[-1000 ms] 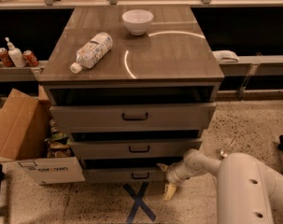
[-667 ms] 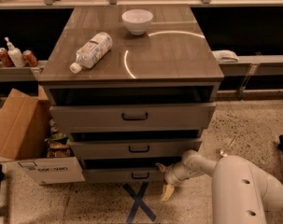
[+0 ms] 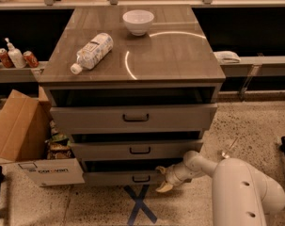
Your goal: Open bottom drawer
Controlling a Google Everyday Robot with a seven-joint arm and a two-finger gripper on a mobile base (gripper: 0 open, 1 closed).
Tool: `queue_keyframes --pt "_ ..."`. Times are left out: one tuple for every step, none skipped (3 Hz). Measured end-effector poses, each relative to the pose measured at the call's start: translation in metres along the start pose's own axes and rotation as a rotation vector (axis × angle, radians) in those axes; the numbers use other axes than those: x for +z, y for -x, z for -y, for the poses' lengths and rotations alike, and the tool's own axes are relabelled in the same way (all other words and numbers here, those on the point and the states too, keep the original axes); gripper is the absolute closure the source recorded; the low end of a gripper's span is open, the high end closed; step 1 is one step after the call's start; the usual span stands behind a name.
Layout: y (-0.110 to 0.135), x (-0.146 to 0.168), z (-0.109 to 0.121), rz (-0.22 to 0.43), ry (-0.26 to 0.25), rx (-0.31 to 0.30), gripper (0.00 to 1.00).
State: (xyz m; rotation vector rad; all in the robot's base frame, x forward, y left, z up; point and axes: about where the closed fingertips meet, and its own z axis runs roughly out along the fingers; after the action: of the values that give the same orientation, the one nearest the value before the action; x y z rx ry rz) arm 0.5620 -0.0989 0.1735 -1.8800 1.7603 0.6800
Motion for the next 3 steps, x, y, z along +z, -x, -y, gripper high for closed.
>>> queue_keyframes --pt "0.0042 -0.005 0.0 0.0 0.0 0.0 0.74" --pt "0.0061 -0.0072 0.0001 0.0 0.0 0.0 0.97" --pt "0.0062 -0.0072 0.0 0.0 0.0 0.0 0.0"
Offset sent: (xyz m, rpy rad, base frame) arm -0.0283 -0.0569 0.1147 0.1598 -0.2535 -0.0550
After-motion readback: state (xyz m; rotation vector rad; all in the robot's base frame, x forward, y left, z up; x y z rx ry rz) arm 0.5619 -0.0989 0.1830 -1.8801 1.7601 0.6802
